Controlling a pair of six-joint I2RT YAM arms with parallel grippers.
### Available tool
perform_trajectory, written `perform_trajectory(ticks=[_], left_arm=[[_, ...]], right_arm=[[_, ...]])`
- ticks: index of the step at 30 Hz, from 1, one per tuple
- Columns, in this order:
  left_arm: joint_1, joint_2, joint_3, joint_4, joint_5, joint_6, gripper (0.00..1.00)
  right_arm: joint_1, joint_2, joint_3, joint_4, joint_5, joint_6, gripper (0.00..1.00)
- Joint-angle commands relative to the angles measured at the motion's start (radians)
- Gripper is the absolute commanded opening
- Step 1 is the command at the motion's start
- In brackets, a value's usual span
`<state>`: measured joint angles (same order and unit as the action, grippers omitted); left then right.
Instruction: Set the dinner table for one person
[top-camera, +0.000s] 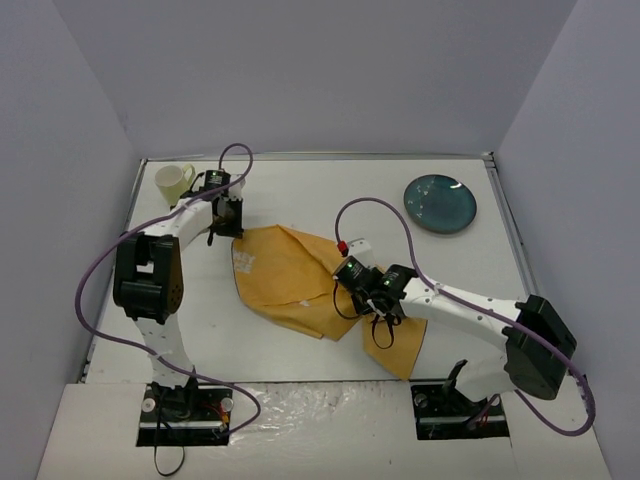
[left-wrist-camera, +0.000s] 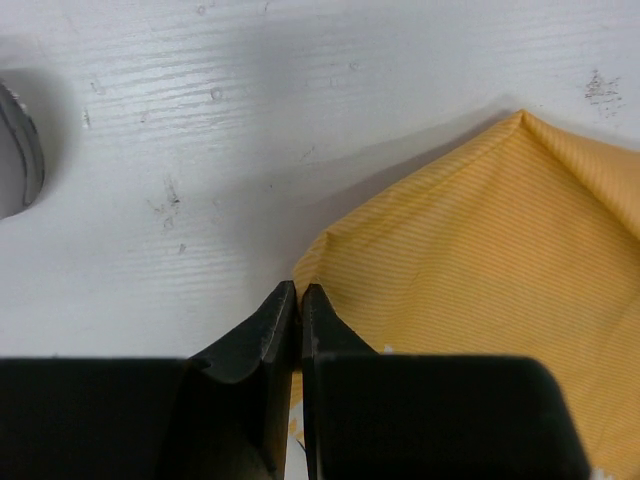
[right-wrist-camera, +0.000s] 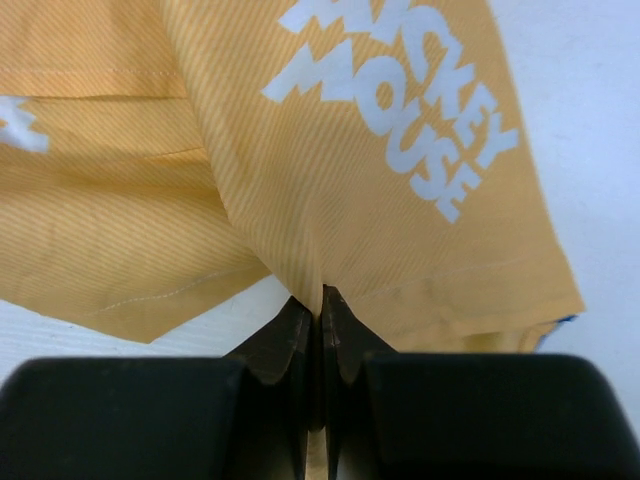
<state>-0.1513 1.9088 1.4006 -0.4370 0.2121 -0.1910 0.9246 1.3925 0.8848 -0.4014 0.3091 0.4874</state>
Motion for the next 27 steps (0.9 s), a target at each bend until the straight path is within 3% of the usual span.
perform_trajectory(ticks=[1,9,19,27], left_arm=[[-0.003,-0.135,0.054,-0.034,-0.043,-0.012,0.0],[0.007,-0.297,0.212,-0.147,-0.111,-0.011,0.0],[0.009,-0.506,0.382,-0.246,-0.155,0.004,0.0],[0.006,-0.645,0.163,-0.282,-0.135,-0.047,0.0]], right_arm=[[0.007,-0.098,0.142,-0.099,0.104,-0.036,0.0],[0.001,-0.184,0.355,-0.22,0.17,-0.128,0.0],[-0.016,-0.198,0.285,-0.221,0.089,-0.121,0.01],[-0.012,-0.152,0.12,-0.131,-0.076,-0.003,0.01]])
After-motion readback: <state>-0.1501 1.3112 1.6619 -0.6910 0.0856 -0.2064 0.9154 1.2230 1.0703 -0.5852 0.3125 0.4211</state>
